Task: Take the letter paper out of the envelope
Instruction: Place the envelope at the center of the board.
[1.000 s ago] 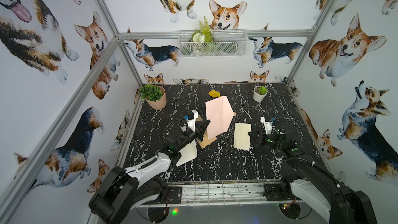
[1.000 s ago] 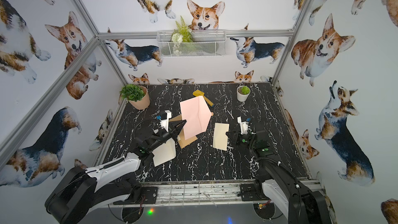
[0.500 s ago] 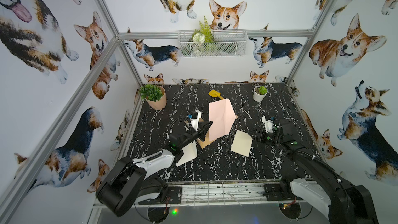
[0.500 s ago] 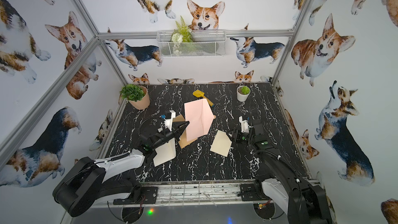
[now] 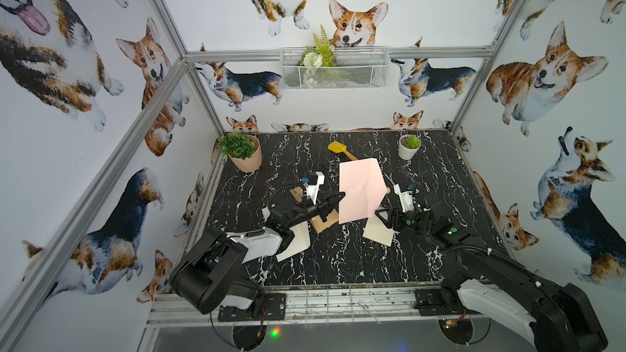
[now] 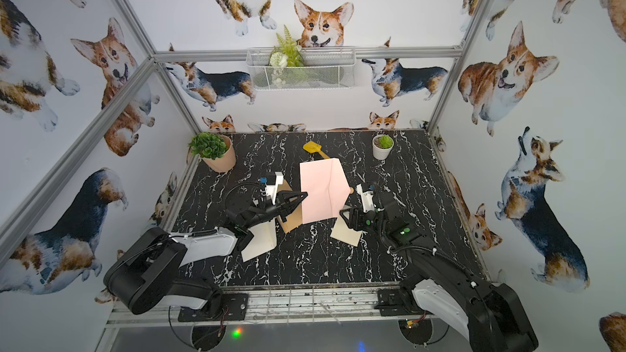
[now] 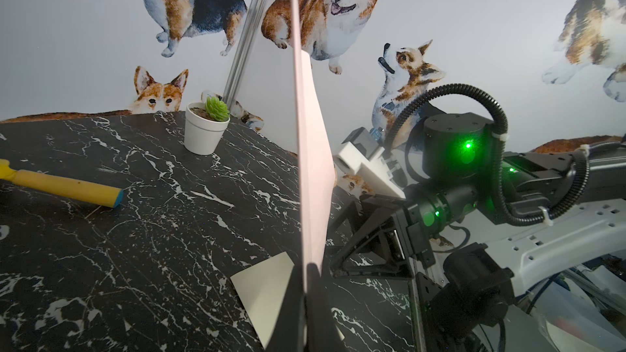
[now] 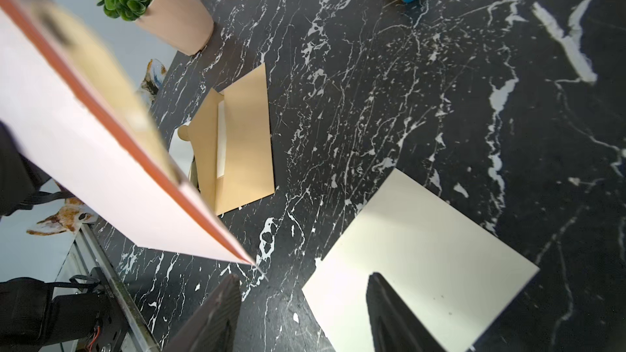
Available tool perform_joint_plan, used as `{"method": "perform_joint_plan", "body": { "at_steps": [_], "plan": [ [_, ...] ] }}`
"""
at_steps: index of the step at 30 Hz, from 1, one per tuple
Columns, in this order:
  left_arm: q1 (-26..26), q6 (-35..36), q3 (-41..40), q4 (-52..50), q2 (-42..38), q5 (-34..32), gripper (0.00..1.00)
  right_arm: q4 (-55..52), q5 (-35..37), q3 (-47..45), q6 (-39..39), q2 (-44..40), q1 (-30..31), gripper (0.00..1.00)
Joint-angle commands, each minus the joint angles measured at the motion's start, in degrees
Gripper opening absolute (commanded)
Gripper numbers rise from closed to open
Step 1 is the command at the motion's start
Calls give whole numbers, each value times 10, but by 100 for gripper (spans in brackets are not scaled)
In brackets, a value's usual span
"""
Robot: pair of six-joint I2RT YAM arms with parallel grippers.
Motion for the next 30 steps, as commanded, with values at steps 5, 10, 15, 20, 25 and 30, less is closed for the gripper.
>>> {"method": "perform_joint_plan", "body": {
  "at_steps": [5, 10, 15, 20, 25, 30],
  "plan": [
    [-1, -65, 16, 112, 40, 38, 0, 143, -17, -8, 23, 11, 7, 47],
    [-1, -64, 14, 109, 39, 34, 0, 130, -4, -5, 16, 4, 7, 0],
    [-1, -59, 9, 91, 37, 7, 0, 110, 24, -14, 13, -28, 7, 0],
    [0, -49, 8, 62, 31, -12, 0, 102, 44, -32, 4, -71, 2, 0],
    [0, -19, 10, -6, 1, -29, 6, 60, 46, -26, 6, -99, -24, 0],
    [-1, 41, 8, -121, -65, -78, 15, 1, 20, -10, 16, -103, -109, 0]
  ]
}}
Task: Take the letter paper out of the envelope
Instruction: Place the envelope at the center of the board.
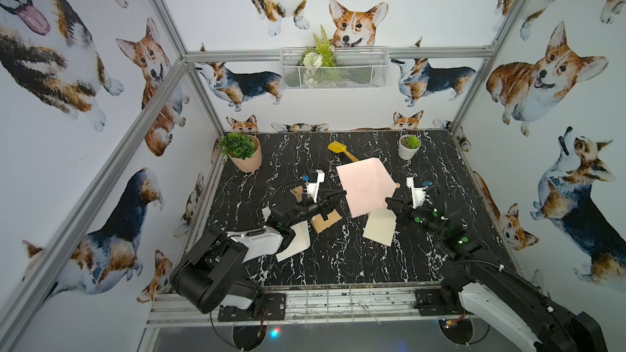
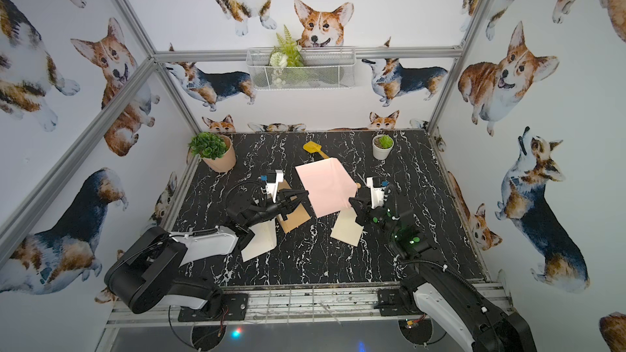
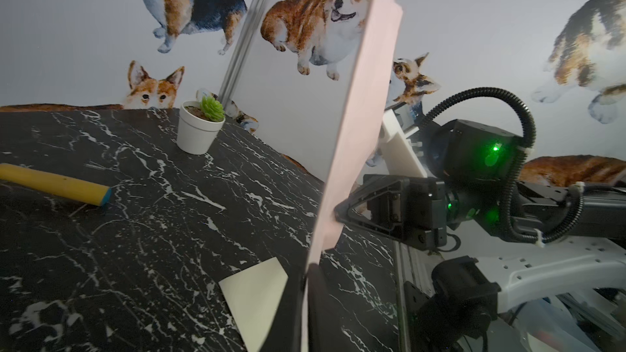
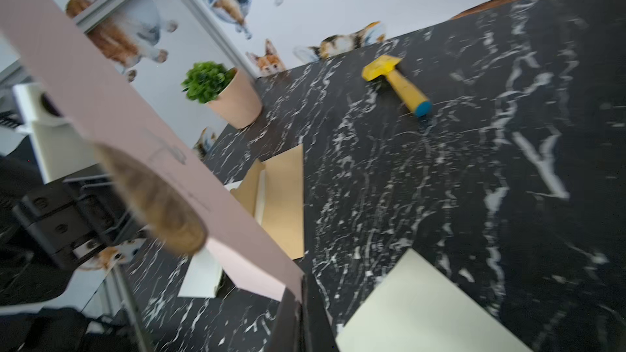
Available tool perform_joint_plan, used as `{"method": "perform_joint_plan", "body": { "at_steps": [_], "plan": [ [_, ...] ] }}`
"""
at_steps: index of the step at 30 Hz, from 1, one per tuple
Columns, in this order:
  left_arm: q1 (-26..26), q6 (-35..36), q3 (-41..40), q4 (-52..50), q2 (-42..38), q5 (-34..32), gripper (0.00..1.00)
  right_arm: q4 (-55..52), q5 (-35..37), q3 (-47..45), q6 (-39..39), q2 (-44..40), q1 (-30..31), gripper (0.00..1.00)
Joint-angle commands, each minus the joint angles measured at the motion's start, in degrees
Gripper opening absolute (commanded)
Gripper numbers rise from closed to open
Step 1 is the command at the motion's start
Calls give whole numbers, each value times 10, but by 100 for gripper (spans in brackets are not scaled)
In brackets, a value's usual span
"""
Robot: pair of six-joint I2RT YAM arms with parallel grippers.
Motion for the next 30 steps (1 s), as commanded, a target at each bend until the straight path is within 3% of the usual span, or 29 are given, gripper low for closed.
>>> {"method": "perform_joint_plan", "body": {
  "at_steps": [1, 5, 12, 23, 30],
  "plan": [
    [-1, 67, -1, -101, -50, -56, 16, -85, 17, 23, 2, 5, -61, 0],
    [-1, 108, -4, -165, -97, -88, 17, -135, -13, 53, -9, 31, -146, 0],
    [-1, 124, -10, -187, -122, -110, 17, -80, -118, 53, 23, 135, -271, 0],
    [-8, 141, -14, -195, -126, -129, 14, -47, -112, 37, 20, 232, -327, 0],
    [-16, 163, -22, -214, -153, -161, 14, -115, -102, 89, 13, 318, -356, 0]
  ]
}}
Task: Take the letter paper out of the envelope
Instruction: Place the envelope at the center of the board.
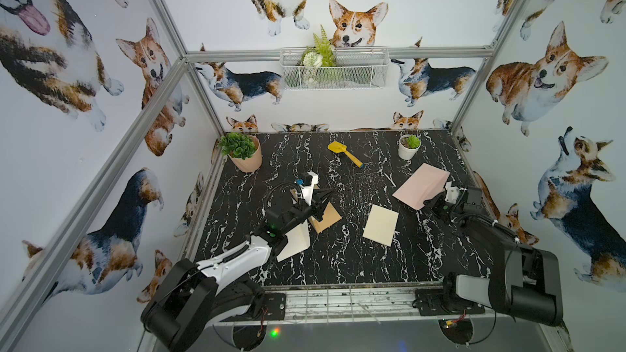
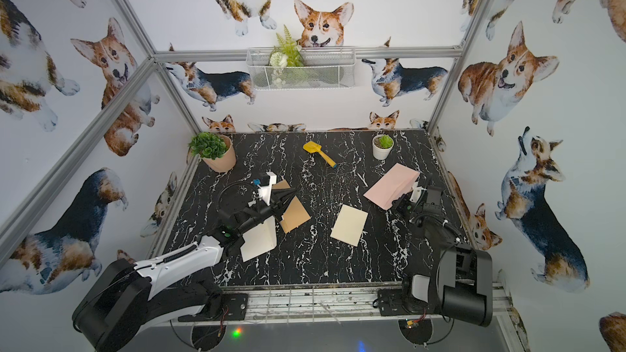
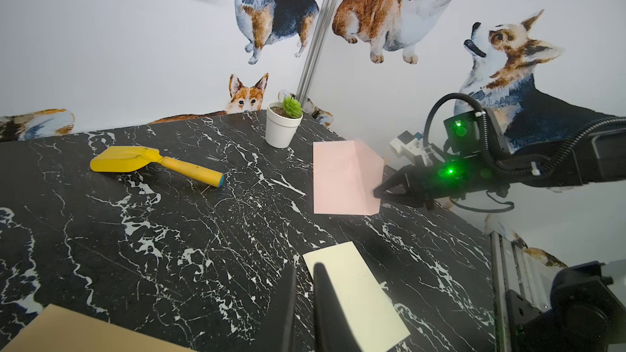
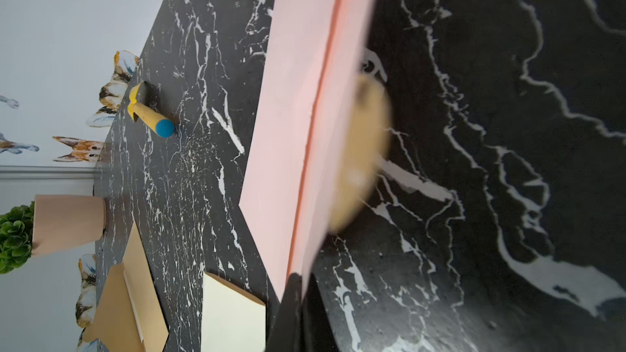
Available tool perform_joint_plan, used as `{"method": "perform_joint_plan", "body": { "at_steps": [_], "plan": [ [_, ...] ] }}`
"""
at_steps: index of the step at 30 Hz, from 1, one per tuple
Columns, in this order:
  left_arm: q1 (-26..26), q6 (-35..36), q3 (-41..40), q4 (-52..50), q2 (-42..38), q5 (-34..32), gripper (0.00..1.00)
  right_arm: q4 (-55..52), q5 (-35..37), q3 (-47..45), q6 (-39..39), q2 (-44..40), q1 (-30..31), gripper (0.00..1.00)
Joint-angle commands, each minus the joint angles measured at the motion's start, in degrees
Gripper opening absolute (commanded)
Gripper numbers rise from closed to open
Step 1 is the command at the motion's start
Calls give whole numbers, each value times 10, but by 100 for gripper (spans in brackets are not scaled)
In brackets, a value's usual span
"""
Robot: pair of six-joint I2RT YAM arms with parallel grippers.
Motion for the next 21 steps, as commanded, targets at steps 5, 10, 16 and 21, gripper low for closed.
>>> {"method": "perform_joint_plan", "body": {
  "at_steps": [5, 10, 16, 21],
  "plan": [
    [-2, 33, -7, -21, -28, -34, 14, -46, 24, 30, 3, 41, -8, 7],
    [-6, 35, 1, -29, -25, -31, 14, -70, 70, 24, 7, 10, -8, 15],
    [-26, 56, 5, -47, -31, -47, 18, -117, 128, 24, -18, -45, -8, 18],
    [-35, 66, 8, -56, -33, -61, 27, -120, 138, 8, -16, -81, -8, 21]
  ]
}}
